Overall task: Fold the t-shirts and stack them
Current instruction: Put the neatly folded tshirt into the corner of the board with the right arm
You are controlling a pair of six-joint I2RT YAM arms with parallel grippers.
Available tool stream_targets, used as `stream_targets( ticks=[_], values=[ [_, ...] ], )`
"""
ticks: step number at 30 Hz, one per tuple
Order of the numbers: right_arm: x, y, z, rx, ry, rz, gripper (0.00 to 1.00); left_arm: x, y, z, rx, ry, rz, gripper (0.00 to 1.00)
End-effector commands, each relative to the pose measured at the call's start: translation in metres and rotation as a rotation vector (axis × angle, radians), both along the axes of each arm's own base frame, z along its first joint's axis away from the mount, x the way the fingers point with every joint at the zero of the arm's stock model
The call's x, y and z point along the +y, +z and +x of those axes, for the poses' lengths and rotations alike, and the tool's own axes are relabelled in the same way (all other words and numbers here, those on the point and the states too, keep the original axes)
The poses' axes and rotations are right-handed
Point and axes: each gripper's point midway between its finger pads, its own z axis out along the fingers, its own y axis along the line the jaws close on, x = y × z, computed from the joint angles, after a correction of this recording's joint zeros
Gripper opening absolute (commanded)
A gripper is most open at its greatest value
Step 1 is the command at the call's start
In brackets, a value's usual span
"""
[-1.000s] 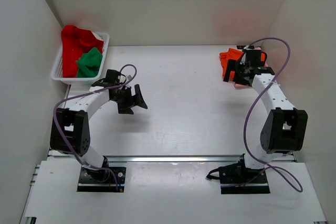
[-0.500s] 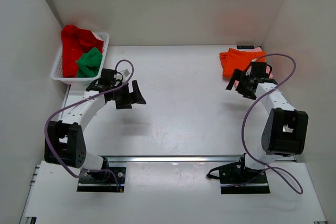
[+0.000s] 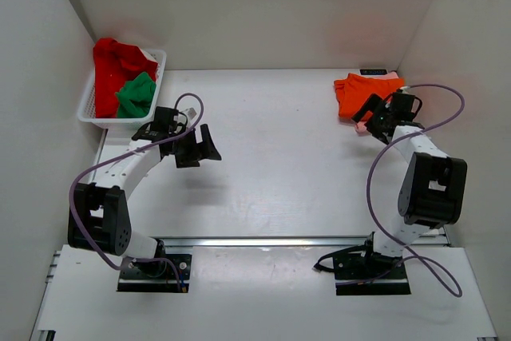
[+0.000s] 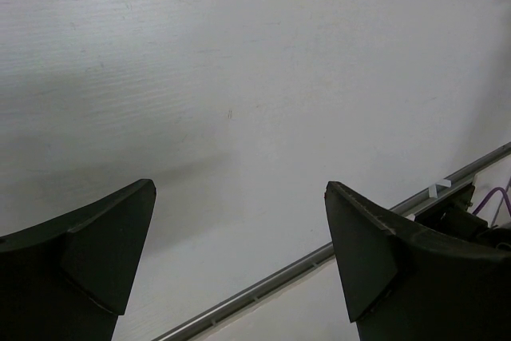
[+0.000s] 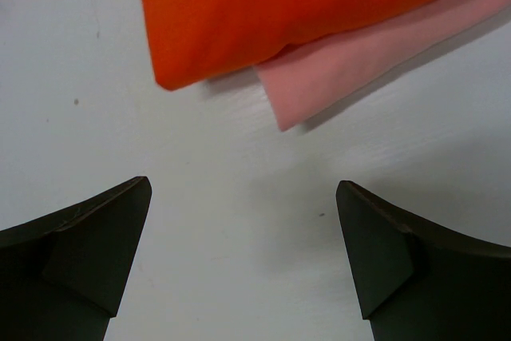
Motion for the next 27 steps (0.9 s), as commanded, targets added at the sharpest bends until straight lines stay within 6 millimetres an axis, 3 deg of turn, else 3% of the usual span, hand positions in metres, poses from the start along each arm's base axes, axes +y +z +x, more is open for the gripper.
stream_targets(
  ticks=[1, 2, 3, 7, 8, 13, 17, 18, 19, 21, 22, 24, 27],
  values=[
    [-0.035, 0.019, 0.033, -0.103, -0.137, 0.041, 0.99, 0.002, 0.012, 0.010, -0.061, 0.012, 0.000, 0.99],
    [-0.042, 0.023, 0.039, -0.124, -0.161, 0.059, 0.92, 0.001, 0.013, 0.010, -0.066, 0.008, 0.003, 0.98],
    [-0.053, 0.017, 0.049, -0.143, -0.209, 0.093, 0.75, 0.004, 0.007, 0.010, -0.053, 0.014, 0.016, 0.99],
    [-0.067, 0.016, 0.062, -0.173, -0.248, 0.143, 0.55, 0.006, 0.003, 0.008, -0.039, 0.010, 0.025, 0.98],
    [-0.068, 0.007, 0.068, -0.161, -0.247, 0.159, 0.52, 0.008, 0.002, 0.011, -0.043, 0.011, 0.029, 0.99],
    [-0.078, -0.005, 0.082, -0.135, -0.268, 0.175, 0.54, 0.007, -0.006, 0.010, -0.020, 0.005, 0.032, 0.99],
    [-0.082, -0.011, 0.095, -0.144, -0.283, 0.177, 0.69, 0.010, -0.009, 0.012, -0.015, 0.004, 0.036, 0.99],
    [-0.083, -0.006, 0.100, -0.154, -0.287, 0.181, 0.67, 0.009, -0.009, 0.011, -0.015, 0.000, 0.033, 0.99],
    [-0.086, -0.010, 0.102, -0.146, -0.286, 0.177, 0.59, 0.010, -0.012, 0.010, -0.008, 0.000, 0.041, 0.98],
    [-0.084, -0.006, 0.111, -0.134, -0.267, 0.155, 0.07, 0.010, -0.014, 0.008, -0.002, -0.004, 0.040, 0.99],
    [-0.085, -0.008, 0.113, -0.123, -0.267, 0.131, 0.00, 0.010, -0.014, 0.008, -0.002, -0.001, 0.040, 0.98],
    [-0.078, 0.007, 0.117, -0.119, -0.221, 0.037, 0.00, 0.010, -0.013, 0.008, -0.008, -0.006, 0.041, 0.99],
    [-0.091, 0.034, 0.118, -0.124, -0.251, -0.162, 0.00, 0.008, -0.016, 0.008, 0.001, -0.012, 0.033, 0.99]
  ],
)
